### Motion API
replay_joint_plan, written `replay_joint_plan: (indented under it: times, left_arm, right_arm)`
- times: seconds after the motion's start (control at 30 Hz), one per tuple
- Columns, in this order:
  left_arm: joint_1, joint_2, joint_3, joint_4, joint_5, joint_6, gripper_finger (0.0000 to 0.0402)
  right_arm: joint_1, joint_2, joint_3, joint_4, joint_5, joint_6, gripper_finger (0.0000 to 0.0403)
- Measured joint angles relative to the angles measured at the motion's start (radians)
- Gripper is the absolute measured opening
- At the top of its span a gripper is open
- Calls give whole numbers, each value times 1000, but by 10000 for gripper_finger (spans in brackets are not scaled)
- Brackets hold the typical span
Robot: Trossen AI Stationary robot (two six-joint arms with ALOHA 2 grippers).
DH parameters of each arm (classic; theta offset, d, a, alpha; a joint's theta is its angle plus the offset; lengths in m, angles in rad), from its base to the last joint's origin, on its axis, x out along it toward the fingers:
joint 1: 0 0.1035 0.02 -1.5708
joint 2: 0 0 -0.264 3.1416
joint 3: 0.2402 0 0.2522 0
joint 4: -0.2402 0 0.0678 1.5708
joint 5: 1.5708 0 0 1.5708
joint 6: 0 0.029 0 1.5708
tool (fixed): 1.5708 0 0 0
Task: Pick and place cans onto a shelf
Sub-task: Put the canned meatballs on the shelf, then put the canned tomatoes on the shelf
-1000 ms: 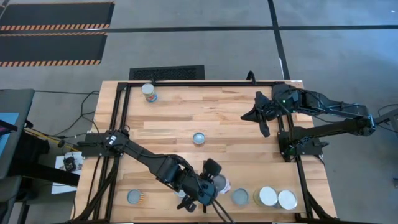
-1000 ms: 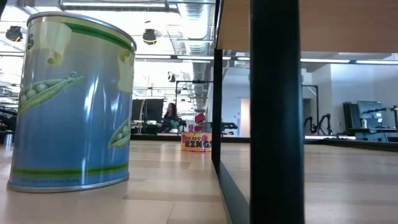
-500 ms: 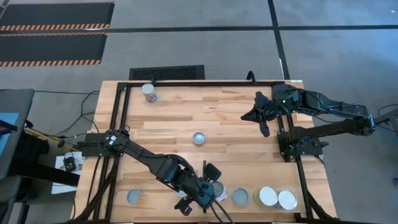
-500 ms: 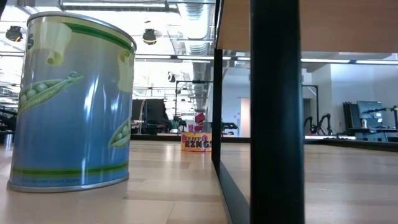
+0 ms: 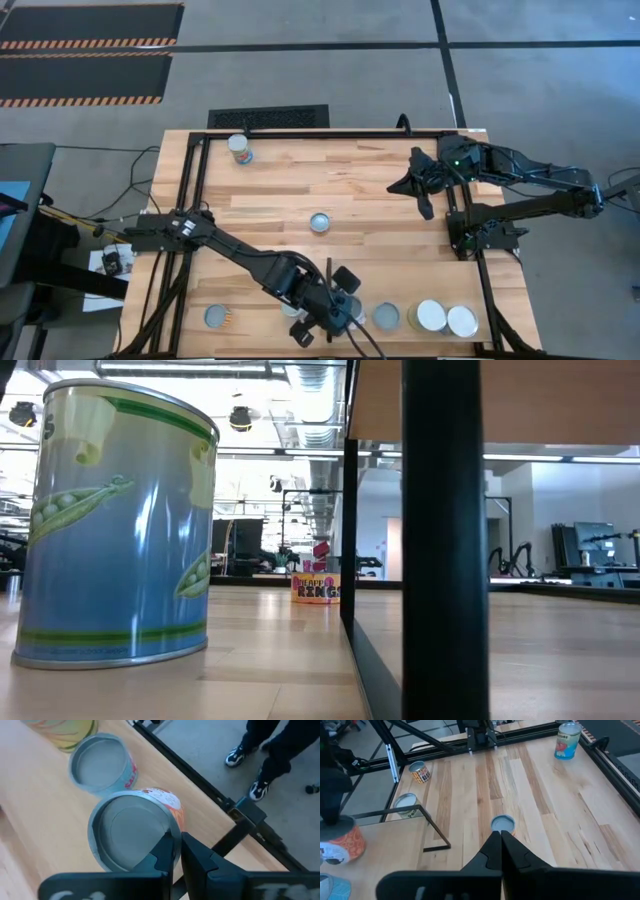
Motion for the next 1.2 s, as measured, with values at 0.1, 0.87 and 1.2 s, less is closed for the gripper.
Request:
replay_joint_plan:
  times: [0.1,0.87,1.2]
  left_arm:
    - [-5,1,0,8,-18,29,12]
    - [18,-72,3,34,-129,-120,76]
    - [69,-253,1,27,-379,-463,5]
  right_arm:
    - [0,0,0,0,0,0,8]
    - [0,-1,0,-2,0,0,8]
    - [8,-7,-8,61,0,-52,4]
